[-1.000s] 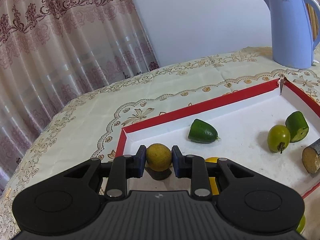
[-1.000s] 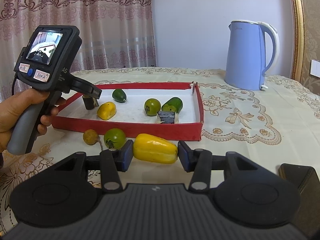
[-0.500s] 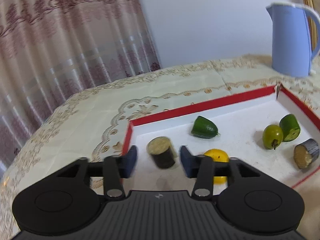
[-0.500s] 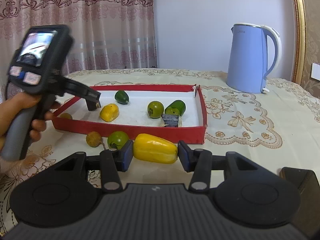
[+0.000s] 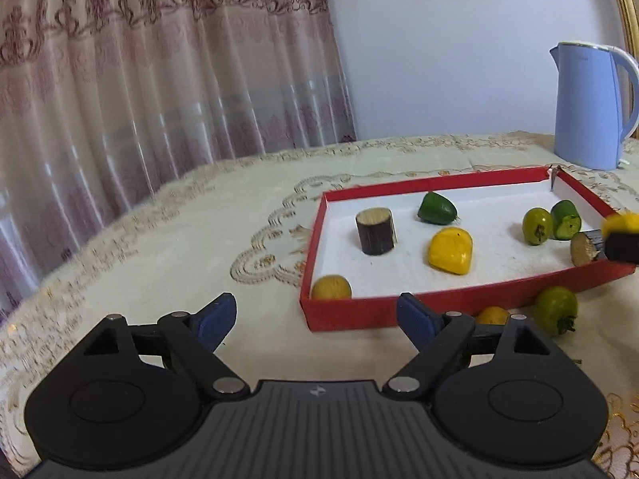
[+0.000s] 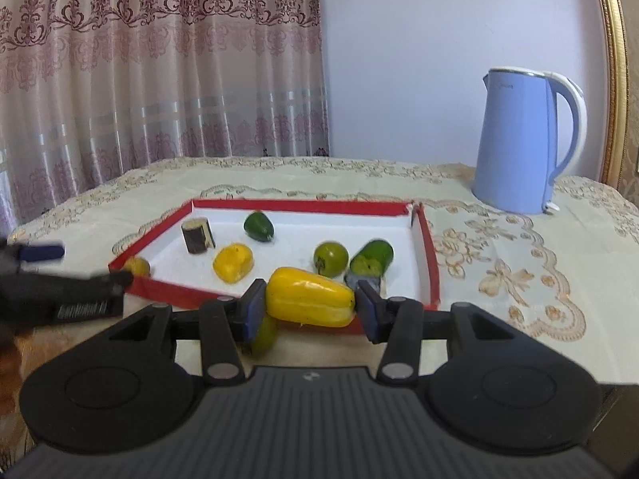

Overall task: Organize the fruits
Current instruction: 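Carry the yellow pepper into the tray and release it with the right gripper, then grasp the green tomato in front of the tray with the right gripper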

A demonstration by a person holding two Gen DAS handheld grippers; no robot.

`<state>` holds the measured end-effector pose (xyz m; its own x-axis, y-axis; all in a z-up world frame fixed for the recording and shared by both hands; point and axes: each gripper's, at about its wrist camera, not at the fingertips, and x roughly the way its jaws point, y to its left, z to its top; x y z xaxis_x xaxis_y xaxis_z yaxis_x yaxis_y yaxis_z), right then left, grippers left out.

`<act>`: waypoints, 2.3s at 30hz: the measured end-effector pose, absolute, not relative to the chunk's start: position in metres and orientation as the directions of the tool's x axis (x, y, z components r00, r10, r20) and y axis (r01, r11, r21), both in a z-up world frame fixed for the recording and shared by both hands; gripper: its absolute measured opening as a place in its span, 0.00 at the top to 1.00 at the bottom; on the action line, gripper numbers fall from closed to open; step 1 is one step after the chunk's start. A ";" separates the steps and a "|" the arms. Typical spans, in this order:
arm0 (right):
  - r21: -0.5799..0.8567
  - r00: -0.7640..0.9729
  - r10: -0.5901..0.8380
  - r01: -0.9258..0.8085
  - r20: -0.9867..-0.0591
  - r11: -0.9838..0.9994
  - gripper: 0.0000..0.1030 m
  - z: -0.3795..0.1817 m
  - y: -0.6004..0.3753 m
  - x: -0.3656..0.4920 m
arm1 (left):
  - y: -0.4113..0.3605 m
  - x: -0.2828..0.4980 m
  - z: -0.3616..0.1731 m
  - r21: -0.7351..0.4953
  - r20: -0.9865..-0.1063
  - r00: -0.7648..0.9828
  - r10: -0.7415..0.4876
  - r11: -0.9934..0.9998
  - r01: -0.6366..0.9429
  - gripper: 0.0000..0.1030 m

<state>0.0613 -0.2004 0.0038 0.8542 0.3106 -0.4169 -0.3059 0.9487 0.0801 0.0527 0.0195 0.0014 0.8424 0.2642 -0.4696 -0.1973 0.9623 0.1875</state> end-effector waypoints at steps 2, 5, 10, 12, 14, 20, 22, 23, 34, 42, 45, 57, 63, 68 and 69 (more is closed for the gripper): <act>0.084 0.855 0.317 -0.310 -0.412 0.947 0.56 0.009 -0.198 0.070 | 0.023 0.053 -0.002 0.176 -0.485 0.836 0.256 0.965 -0.193 0.15; 0.089 0.857 0.322 -0.314 -0.403 0.945 0.56 0.016 -0.193 0.086 | 0.029 0.055 -0.008 0.149 -0.511 0.825 0.241 0.970 -0.191 0.15; 0.081 0.859 0.314 -0.308 -0.404 0.948 0.56 0.022 -0.184 0.110 | 0.037 0.058 -0.018 0.131 -0.546 0.804 0.235 0.972 -0.195 0.15; 0.087 0.859 0.310 -0.301 -0.407 0.950 0.56 0.024 -0.183 0.118 | 0.039 0.059 -0.021 0.134 -0.550 0.800 0.240 0.971 -0.200 0.15; 0.097 0.862 0.305 -0.292 -0.406 0.952 0.56 0.024 -0.183 0.126 | 0.040 0.060 -0.023 0.130 -0.555 0.796 0.240 0.971 -0.202 0.15; 0.129 0.869 0.294 -0.265 -0.398 0.956 0.56 0.026 -0.184 0.145 | 0.043 0.061 -0.028 0.122 -0.560 0.796 0.231 0.973 -0.196 0.15; 0.132 0.866 0.293 -0.262 -0.405 0.956 0.56 0.024 -0.183 0.151 | 0.043 0.062 -0.028 0.115 -0.561 0.796 0.230 0.973 -0.200 0.15; 0.134 0.864 0.293 -0.260 -0.409 0.956 0.56 0.023 -0.183 0.154 | 0.043 0.062 -0.028 0.110 -0.561 0.796 0.228 0.973 -0.201 0.15; 0.112 0.845 0.268 -0.245 -0.462 0.963 0.56 0.011 -0.169 0.194 | 0.054 0.064 -0.031 0.034 -0.591 0.786 0.183 0.979 -0.203 0.11; 0.152 0.838 0.251 -0.202 -0.485 0.968 0.51 -0.002 -0.176 0.206 | 0.055 0.064 -0.031 0.033 -0.587 0.788 0.187 0.978 -0.208 0.11; 0.183 0.850 0.257 -0.192 -0.460 0.964 0.26 0.000 -0.182 0.200 | 0.055 0.065 -0.030 0.037 -0.586 0.787 0.193 0.977 -0.211 0.11; 0.031 0.906 0.081 -0.075 -0.415 0.997 0.00 0.014 -0.192 0.097 | 0.053 0.061 -0.029 0.048 -0.579 0.792 0.194 0.978 -0.204 0.05; -0.022 0.914 0.062 -0.077 -0.401 0.997 0.00 -0.003 -0.189 0.058 | 0.045 0.058 -0.027 0.084 -0.559 0.808 0.186 0.982 -0.168 0.04; -0.058 0.914 0.041 -0.070 -0.403 0.996 0.00 -0.014 -0.177 0.048 | 0.050 0.057 -0.027 0.043 -0.561 0.812 0.162 0.985 -0.167 0.03; -0.060 0.914 0.067 -0.099 -0.400 0.993 0.00 -0.015 -0.175 0.047 | 0.052 0.058 -0.027 0.033 -0.567 0.808 0.161 0.984 -0.173 0.03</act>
